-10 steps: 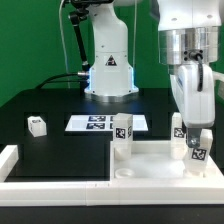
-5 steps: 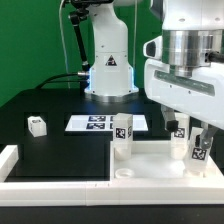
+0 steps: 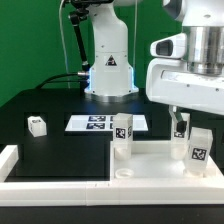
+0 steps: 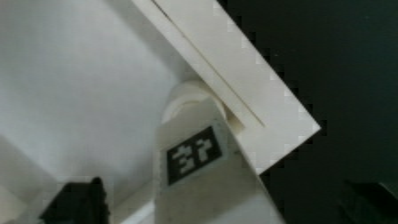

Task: Assemble square table

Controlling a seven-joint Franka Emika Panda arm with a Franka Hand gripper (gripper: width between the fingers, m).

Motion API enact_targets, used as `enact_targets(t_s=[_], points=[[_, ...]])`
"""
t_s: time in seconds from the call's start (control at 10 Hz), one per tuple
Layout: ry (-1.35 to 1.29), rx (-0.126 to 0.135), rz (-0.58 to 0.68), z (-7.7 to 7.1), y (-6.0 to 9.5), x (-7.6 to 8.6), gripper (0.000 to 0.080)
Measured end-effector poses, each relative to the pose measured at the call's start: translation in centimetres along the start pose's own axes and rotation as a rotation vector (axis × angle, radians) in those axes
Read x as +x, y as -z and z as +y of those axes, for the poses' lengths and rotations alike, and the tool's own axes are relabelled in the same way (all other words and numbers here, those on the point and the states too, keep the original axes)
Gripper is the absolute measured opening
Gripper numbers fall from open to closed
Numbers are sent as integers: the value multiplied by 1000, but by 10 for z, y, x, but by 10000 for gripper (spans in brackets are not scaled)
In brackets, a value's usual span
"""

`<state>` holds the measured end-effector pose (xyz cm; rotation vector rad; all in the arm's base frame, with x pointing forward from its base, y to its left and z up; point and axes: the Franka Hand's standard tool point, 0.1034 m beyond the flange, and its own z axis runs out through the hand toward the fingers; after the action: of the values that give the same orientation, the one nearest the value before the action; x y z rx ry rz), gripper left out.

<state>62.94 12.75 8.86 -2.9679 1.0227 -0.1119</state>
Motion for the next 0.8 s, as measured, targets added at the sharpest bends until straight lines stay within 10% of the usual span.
enact_targets(t_s=[0.3, 0.6, 0.8], points=[[137, 1, 7, 6, -5, 2, 649], [78, 0, 6, 7, -5, 2, 287], [-97, 1, 5, 7, -5, 2, 289]])
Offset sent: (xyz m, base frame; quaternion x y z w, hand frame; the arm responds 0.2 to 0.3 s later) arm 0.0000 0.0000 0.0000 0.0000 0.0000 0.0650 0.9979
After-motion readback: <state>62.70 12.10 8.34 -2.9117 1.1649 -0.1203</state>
